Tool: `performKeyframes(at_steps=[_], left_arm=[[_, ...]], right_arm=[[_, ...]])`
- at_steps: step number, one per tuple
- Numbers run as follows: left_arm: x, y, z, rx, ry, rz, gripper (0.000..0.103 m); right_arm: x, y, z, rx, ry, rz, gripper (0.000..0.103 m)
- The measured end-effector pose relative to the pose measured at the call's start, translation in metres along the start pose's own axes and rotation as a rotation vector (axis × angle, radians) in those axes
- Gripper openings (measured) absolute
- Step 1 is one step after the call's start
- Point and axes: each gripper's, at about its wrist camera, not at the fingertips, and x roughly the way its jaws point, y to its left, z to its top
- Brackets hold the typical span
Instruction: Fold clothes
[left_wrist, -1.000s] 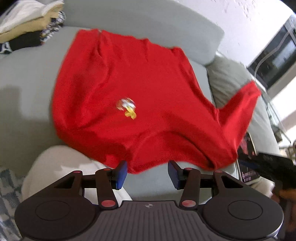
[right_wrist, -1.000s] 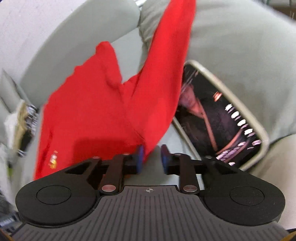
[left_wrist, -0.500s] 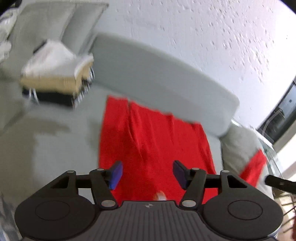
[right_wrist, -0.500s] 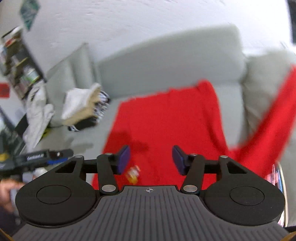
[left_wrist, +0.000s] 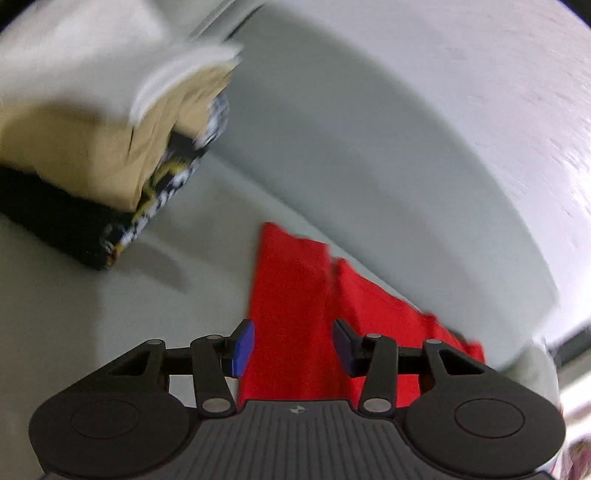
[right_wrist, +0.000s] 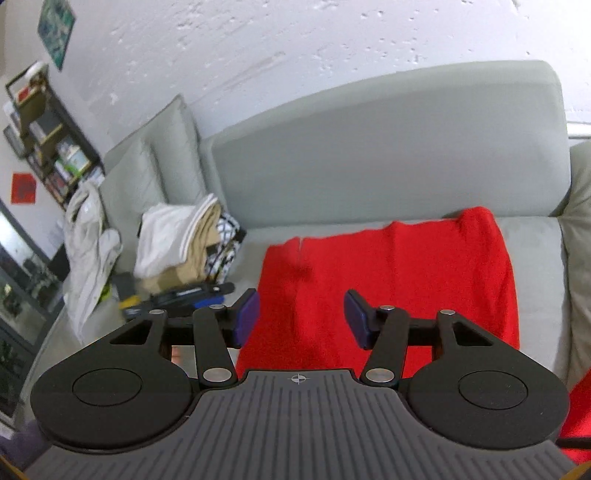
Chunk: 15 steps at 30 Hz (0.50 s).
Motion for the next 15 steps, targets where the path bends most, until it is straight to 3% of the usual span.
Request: performKeyframes(at_steps=[3,7,10,13,15], left_arm=[[0.044,0.020,0.012,-0.066,0.014,0.017,0.043],[0.072,0.025,0.026,-0.074,-0.031,-0.020,0.041],[0.088,0.020,0.038,-0.040,-0.040,-0.005,0.038],[0.098,0.004,0.041,0.069,-0.029,0.030,0.036],[0.094,-0.007,0.041,0.127,-0.030,0.058,0.003]], right_arm=[[0.007,-0.023,-0.003,0.053,-0.026,-0.001,0.057],[0.011,-0.048,-0.013,0.083,-0.054,-0.063,0.057],[0.011,-0.064,-0.021,0.131,-0.071,-0.066,0.057],[0.014,-0.070,-0.029,0.155,-0.069,-0.065,0.057],[0.016,-0.070,-0.031,0.144,-0.063,-0.082,0.057]])
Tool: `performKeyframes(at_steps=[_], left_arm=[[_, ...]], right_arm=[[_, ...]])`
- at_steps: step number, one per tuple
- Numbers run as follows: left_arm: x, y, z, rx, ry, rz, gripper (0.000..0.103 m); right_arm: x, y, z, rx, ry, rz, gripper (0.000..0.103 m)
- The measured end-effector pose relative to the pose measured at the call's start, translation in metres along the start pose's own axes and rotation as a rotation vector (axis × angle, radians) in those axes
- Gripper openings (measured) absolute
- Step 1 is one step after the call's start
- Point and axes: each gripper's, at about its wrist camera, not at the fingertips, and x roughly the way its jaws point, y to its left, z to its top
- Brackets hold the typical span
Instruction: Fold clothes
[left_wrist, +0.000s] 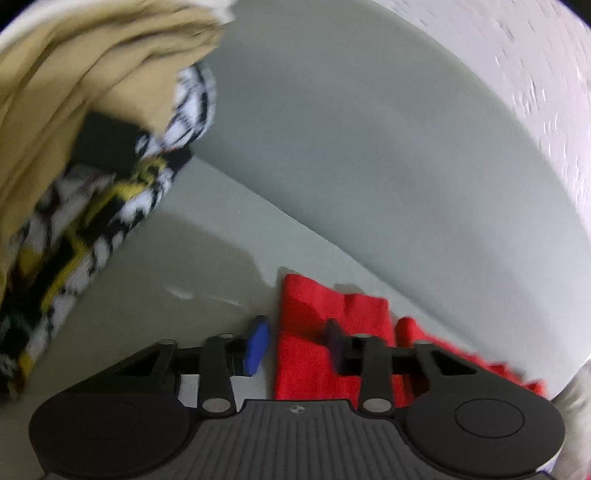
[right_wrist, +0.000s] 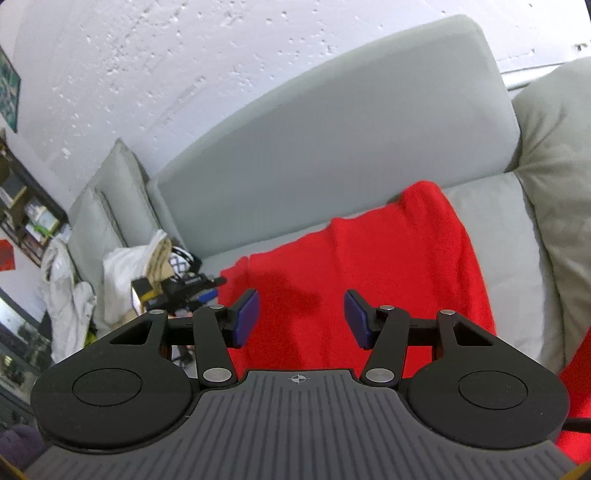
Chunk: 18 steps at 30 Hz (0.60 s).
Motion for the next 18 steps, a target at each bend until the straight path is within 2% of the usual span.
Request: performKeyframes(at_steps=[2,5,11,15,18], left_arm=[[-0.011,-0.008,0.001,0.032,-0.012,0.015,0.002],[-0.057,-0.015,0.002,0.057,-0.115,0.012,0.002],[-0.207,-0.017,0.008,0.173,-0.347,-0.017,0.002],[-0.304,0.010,0.016,0.171,-0.458,-0.027,0.002],[-0.338,0.043,0.017,0.114,-0.478,0.016,0.002]], right_arm=[[-0.002,0.004,0.000,-0.019,0.000,-0.014,0.057],[-0.019,0.015,0.003,-0.038,-0.034,0.006,0.057],[-0.070,0.047,0.003,-0.086,-0.130,0.043,0.057],[-0.091,0.072,-0.006,-0.113,-0.144,0.068,0.057],[-0.093,0.091,-0.014,-0.117,-0.129,0.100,0.057]])
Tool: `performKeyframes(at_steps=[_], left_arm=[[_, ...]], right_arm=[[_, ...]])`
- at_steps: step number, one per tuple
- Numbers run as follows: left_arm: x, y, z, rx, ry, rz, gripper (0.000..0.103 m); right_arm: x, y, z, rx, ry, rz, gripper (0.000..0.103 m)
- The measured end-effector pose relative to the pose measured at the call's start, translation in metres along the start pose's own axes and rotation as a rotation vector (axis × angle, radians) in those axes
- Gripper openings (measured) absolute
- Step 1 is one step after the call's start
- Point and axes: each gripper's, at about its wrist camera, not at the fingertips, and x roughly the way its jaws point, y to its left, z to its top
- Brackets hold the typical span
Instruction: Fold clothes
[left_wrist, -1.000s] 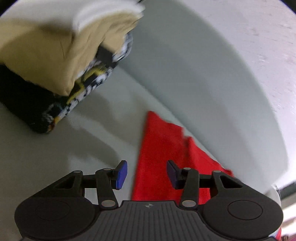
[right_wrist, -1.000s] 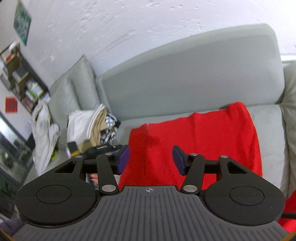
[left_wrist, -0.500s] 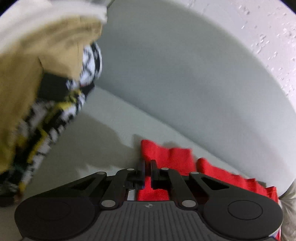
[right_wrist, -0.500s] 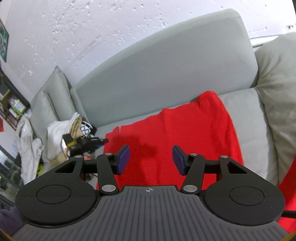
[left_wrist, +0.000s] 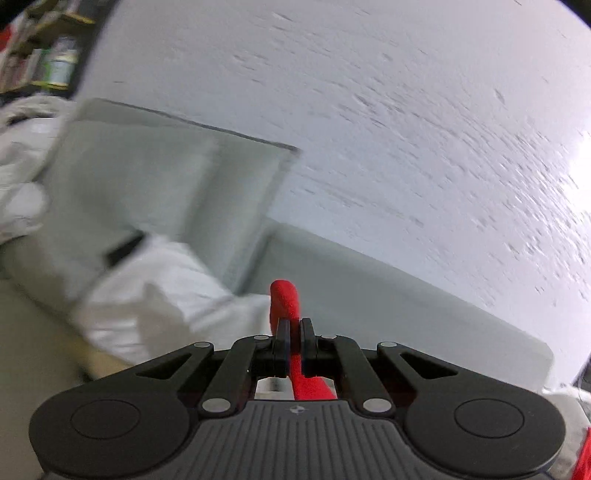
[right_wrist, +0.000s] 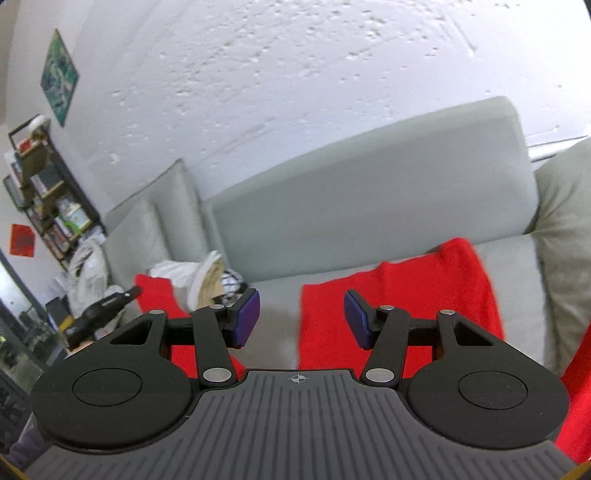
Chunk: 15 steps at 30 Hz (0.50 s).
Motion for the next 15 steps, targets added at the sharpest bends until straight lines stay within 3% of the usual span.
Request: performKeyframes(at_steps=[4,10,15], left_arm=[[-0.014,0.064,-0.004,-0.113,0.038,0.081,0.002],[-0.005,0.141,-0.056,-0.307,0.108,0.141,0.002],[-0.022,0.159,-0.070,-0.411,0.026,0.079,0.002]], right_arm=[[0.010,0.027,-0.010,-0.031,0.038,0.039,0.057],[0.046,0.056,-0.028,-0.069,0.139,0.067,0.057],[0.065,0.071,-0.035,-0.119,0.169,0.058,0.057]])
